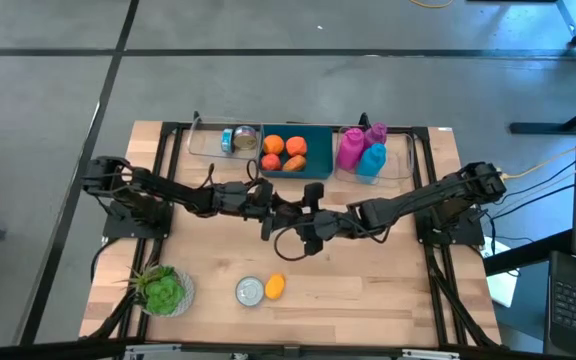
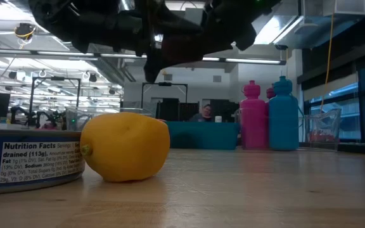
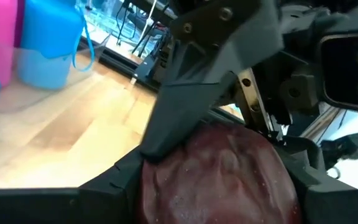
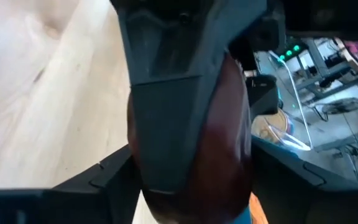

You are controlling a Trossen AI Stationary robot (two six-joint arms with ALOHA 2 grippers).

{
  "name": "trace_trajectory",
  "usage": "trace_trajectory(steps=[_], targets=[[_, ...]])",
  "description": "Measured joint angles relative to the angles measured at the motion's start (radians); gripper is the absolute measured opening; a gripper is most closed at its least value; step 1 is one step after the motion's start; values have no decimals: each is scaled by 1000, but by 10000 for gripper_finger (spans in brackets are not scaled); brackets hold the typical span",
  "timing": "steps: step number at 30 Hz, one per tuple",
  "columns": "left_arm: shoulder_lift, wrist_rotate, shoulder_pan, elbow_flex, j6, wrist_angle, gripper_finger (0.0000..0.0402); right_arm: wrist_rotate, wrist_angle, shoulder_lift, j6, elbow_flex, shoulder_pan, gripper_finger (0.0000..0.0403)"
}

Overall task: Pick & Place Food Item
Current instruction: Put the apple into the blue bin

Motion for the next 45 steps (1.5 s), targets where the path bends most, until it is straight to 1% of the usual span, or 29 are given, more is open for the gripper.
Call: trace_trajectory(steps=[3, 7, 8, 12, 15, 18, 23, 25, 28, 31, 34, 36, 40, 43, 45], targets=[[-6, 16, 12, 0, 48, -14, 212, 16, -11, 1, -2, -1, -1, 269], [-16, 44, 20, 0, 86, -26, 212, 27, -30, 0, -25, -2, -1, 273], [-23, 56, 23, 0, 97, -31, 212, 41, -40, -3, -33, -2, -1, 274], [-63, 50, 31, 1, 137, -73, 212, 125, -78, -38, -40, -3, 2, 272], [-89, 47, 29, -1, 177, -137, 212, 143, -92, -90, -38, -2, 1, 271], [-119, 29, 29, -2, 221, -174, 212, 128, -130, -138, -36, -2, 1, 271], [-169, -65, 32, -2, 295, -270, 212, 117, -224, -215, -3, -2, -5, 271], [-188, -94, 38, -2, 325, -286, 212, 101, -276, -237, 27, -2, -17, 271], [-213, -110, 59, -1, 366, -325, 212, 22, -331, -259, 75, -2, -49, 271], [-219, -126, 92, 14, 410, -382, 212, -64, -336, -274, 105, -35, -87, 271], [-219, -146, 127, 58, 472, -458, 212, -95, -310, -287, 139, -99, -123, 271], [-210, -147, 152, 89, 516, -500, 212, -98, -253, -295, 169, -158, -142, 271], [-203, -112, 218, 136, 578, -516, 215, -131, -41, -302, 200, -289, -159, 272], [-196, -77, 278, 173, 590, -553, 215, -152, 129, -304, 222, -376, -159, 272], [-175, -60, 316, 204, 594, -572, 215, -152, 203, -313, 243, -424, -159, 272]])
